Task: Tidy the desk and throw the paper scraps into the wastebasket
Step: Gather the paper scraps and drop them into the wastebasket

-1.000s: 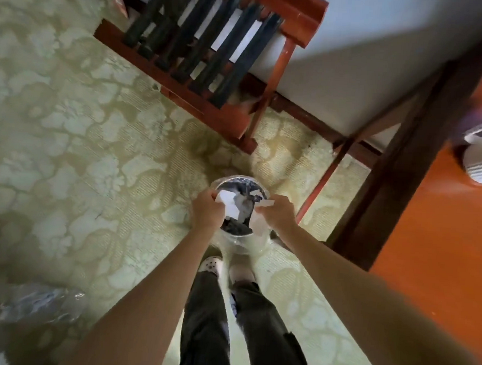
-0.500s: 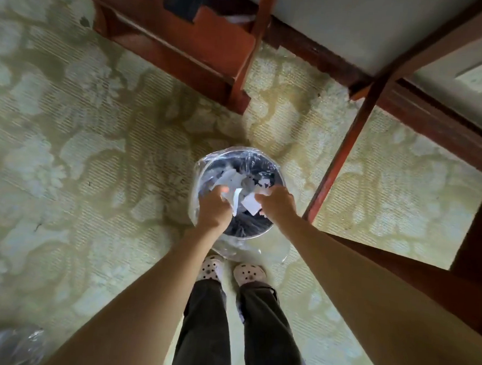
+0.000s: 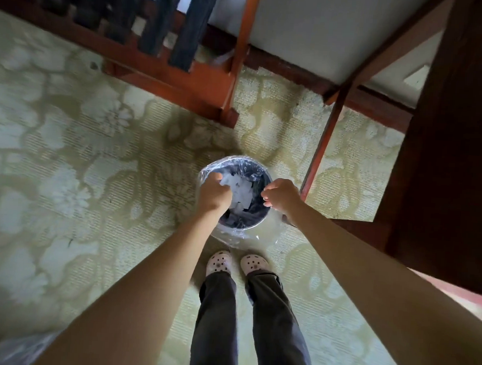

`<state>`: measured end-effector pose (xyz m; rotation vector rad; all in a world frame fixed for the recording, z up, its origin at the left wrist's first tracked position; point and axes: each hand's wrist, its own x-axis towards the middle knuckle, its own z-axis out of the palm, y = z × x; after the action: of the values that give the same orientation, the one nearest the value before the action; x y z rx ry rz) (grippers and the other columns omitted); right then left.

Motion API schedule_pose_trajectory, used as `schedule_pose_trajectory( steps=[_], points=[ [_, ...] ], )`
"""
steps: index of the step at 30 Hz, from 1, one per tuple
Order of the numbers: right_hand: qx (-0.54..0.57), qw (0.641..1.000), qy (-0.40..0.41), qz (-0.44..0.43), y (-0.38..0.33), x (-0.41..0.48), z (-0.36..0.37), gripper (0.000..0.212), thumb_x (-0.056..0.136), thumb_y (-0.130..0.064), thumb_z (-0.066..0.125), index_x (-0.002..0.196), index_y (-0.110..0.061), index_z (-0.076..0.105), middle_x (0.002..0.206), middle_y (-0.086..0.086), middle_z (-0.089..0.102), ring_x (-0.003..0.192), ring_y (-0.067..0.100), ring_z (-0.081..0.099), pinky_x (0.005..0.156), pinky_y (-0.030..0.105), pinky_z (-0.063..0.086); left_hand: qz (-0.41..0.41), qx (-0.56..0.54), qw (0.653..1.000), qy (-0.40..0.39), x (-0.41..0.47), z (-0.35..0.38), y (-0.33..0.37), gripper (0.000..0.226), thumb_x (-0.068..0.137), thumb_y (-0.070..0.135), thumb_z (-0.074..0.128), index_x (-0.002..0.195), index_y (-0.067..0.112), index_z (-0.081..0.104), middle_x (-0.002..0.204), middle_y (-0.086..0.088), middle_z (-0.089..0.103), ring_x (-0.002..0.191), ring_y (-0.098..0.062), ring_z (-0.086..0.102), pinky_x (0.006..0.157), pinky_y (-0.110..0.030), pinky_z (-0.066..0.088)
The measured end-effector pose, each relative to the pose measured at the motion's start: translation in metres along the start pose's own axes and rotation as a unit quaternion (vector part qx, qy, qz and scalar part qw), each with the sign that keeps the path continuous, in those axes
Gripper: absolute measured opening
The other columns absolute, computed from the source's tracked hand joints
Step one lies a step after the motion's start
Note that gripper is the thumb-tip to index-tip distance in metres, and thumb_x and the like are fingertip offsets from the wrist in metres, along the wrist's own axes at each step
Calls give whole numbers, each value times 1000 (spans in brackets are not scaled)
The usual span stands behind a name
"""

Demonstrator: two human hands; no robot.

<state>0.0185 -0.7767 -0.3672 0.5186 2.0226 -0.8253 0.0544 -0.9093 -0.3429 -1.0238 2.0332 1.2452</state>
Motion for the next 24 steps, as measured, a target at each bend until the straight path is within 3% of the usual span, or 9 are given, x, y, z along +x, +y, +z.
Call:
schedule_pose_trajectory(
  steps=[2, 4, 6, 7, 9, 11, 17, 20, 24],
  points=[
    [19, 999, 23, -27, -17, -46, -27, 29, 89, -4, 55, 117, -1, 59, 115, 12, 62, 102, 27, 65, 75, 29, 53, 15, -20, 1000, 12, -32, -18, 30, 34, 90, 4, 40, 121, 5, 54, 124, -17, 59, 103, -29, 62, 88, -39, 53],
    [55, 995, 61, -64, -34, -100, -58, 28, 90, -5, 52, 117, -5, 58, 110, 10, 63, 81, 18, 64, 52, 17, 44, 49, -40, 998, 14, -75, -35, 65, 31, 89, 3, 41, 115, 4, 58, 119, -15, 62, 107, -31, 61, 94, -42, 51],
    [94, 983, 105, -118, -46, -156, -93, 26, 91, -6, 51, 117, -5, 56, 106, 12, 64, 71, 15, 59, 43, 12, 40, 110, -55, 992, 9, -122, -48, 103, 29, 89, 2, 45, 115, 4, 58, 119, -13, 62, 107, -28, 61, 97, -41, 49],
    [124, 973, 129, -146, -49, -184, -111, 25, 91, -6, 52, 115, -4, 55, 105, 14, 64, 77, 20, 62, 47, 13, 44, 141, -63, 988, 5, -146, -53, 121, 27, 89, 2, 46, 114, 5, 58, 118, -12, 63, 107, -26, 62, 97, -41, 49],
    [162, 948, 195, -191, -47, -240, -146, 22, 89, -5, 53, 111, -3, 56, 105, 17, 66, 92, 30, 66, 68, 29, 54, 195, -63, 979, 2, -194, -56, 155, 23, 90, 5, 47, 107, 12, 60, 116, -9, 64, 107, -24, 62, 96, -41, 50],
    [171, 926, 254, -220, -34, -287, -178, 20, 88, -7, 54, 106, -5, 59, 98, 13, 69, 91, 29, 66, 78, 39, 54, 236, -70, 969, -8, -242, -53, 181, 19, 90, 8, 49, 103, 16, 61, 114, -8, 66, 106, -25, 63, 96, -42, 50],
    [151, 876, 382, -254, 48, -390, -275, 13, 88, -14, 58, 96, -7, 65, 92, 9, 71, 84, 23, 66, 75, 29, 49, 350, -83, 932, -52, -380, 12, 237, 22, 87, 8, 47, 98, 13, 65, 105, -11, 69, 101, -26, 64, 89, -35, 50],
    [161, 847, 442, -246, 113, -428, -318, 13, 87, -14, 59, 95, -6, 66, 93, 9, 72, 88, 23, 67, 80, 32, 50, 417, -50, 904, -82, -445, 71, 260, 21, 88, 9, 46, 92, 16, 65, 105, -12, 68, 99, -28, 64, 83, -31, 49],
    [174, 825, 486, -230, 211, -468, -376, 12, 87, -13, 59, 95, -6, 66, 93, 9, 72, 89, 24, 67, 84, 39, 53, 483, 15, 866, -126, -525, 166, 273, 19, 90, 14, 47, 93, 19, 65, 105, -4, 69, 100, -21, 65, 90, -32, 51]
  ],
)
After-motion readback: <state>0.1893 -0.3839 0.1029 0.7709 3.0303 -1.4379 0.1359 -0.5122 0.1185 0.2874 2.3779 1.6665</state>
